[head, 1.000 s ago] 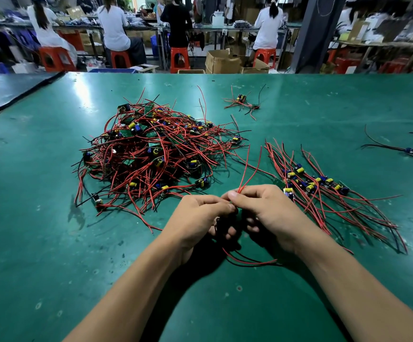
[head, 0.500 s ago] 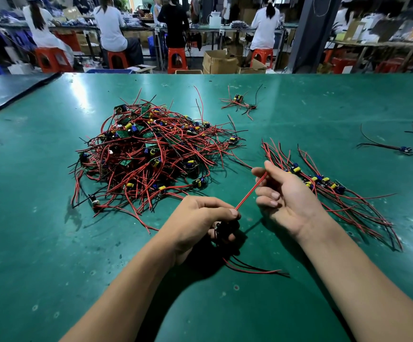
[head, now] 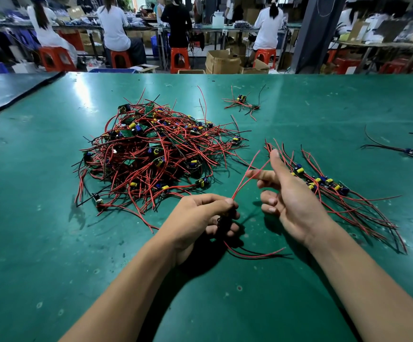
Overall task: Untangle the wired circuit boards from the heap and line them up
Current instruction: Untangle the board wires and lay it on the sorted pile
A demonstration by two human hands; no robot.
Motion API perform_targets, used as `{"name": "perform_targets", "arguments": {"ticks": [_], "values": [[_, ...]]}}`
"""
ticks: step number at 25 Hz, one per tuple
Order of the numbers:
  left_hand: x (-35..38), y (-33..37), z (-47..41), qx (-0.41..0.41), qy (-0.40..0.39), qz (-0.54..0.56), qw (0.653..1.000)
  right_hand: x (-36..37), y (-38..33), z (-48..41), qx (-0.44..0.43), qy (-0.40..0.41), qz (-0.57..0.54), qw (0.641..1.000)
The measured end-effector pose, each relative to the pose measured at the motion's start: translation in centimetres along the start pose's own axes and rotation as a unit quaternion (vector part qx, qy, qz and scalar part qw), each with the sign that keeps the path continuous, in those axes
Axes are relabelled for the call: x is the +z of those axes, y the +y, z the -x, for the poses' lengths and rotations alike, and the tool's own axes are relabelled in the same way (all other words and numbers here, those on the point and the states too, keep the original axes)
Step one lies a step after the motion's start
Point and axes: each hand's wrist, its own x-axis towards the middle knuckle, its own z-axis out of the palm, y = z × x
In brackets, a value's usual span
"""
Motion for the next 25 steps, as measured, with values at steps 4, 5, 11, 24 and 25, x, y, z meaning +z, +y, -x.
{"name": "perform_targets", "arguments": {"ticks": [4,5,11,24,25], "values": [[-0.3,0.4,-0.2,0.002,0.008,0.074,0.997,-0.1,0.9,-0.3,0.005,-0.01,0.064,0.998],[-0.5,0.6,-0.1,0.004,0.007,0.092,0.996,-0.3,1.0,-0.3,0.007,-0.023,0.08,0.997],[-1.3,1.7,0.2,0.042,-0.018,0.17,0.984,-1.0,0.9,0.8,-0.01,-0.226,0.227,0.947],[-1.0,1.5,-0.3,0.104,0.073,0.22,0.967,2.3,0.7,3.1,-0.101,-0.206,0.12,0.966],[-0.9,1.4,-0.3,0.112,0.074,0.222,0.966,2.5,0.8,3.2,-0.105,-0.188,0.1,0.971]]}}
